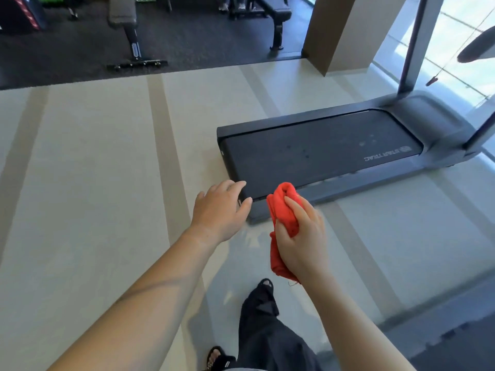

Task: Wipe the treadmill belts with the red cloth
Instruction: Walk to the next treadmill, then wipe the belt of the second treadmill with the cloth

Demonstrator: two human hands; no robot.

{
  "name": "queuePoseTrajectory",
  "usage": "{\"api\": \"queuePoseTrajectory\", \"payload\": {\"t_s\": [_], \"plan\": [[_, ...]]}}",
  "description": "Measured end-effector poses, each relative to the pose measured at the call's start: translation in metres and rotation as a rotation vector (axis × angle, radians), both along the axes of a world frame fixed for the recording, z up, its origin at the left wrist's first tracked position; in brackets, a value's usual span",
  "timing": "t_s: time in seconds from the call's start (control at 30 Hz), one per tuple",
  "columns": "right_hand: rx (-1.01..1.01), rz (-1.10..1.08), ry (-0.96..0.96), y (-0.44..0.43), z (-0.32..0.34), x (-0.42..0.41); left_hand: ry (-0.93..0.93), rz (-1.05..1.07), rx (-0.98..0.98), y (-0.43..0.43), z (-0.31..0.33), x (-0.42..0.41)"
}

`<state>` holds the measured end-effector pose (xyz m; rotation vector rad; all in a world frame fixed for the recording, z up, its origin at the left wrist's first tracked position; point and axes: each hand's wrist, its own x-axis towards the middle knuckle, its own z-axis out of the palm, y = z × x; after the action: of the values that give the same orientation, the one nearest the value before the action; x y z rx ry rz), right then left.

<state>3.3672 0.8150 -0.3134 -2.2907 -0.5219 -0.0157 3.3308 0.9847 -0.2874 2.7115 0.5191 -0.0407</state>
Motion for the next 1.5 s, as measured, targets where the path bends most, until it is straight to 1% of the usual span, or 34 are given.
{"api": "queuePoseTrajectory", "payload": {"t_s": [0.13,0.27,0.43,0.57,0.7,0.87,0.97,1.07,1.23,1.33,1.43,1.5], "plan": [[-0.031,-0.007,0.044,0.030,-0.016,0.067,0.004,0.006,-0.008,0.034,-0.015,0.066],[-0.060,0.064,0.095,0.065,-0.027,0.147,0.026,0.049,-0.011,0.068,-0.030,0.144],[-0.112,0.120,0.124,0.098,-0.046,0.243,0.081,0.086,-0.041,0.098,-0.049,0.234],[-0.154,0.127,0.154,0.125,-0.067,0.308,0.135,0.109,-0.069,0.130,-0.069,0.288],[-0.209,0.118,0.180,0.158,-0.092,0.362,0.167,0.097,-0.097,0.168,-0.101,0.345],[-0.243,0.037,0.179,0.198,-0.142,0.424,0.177,0.051,-0.133,0.208,-0.157,0.429],[-0.241,0.033,0.170,0.220,-0.195,0.457,0.174,0.050,-0.128,0.229,-0.210,0.474],[-0.231,0.055,0.140,0.237,-0.272,0.487,0.158,0.052,-0.111,0.244,-0.284,0.512],[-0.217,0.075,0.101,0.249,-0.437,0.531,0.151,0.029,-0.070,0.263,-0.444,0.576],[-0.204,0.084,0.076,0.256,-0.542,0.543,0.125,0.012,-0.046,0.276,-0.543,0.610],[-0.236,0.146,0.029,0.263,-0.636,0.549,0.087,-0.056,0.035,0.289,-0.630,0.638],[-0.269,0.173,-0.017,0.269,-0.682,0.559,0.058,-0.117,0.111,0.299,-0.677,0.652]]}}
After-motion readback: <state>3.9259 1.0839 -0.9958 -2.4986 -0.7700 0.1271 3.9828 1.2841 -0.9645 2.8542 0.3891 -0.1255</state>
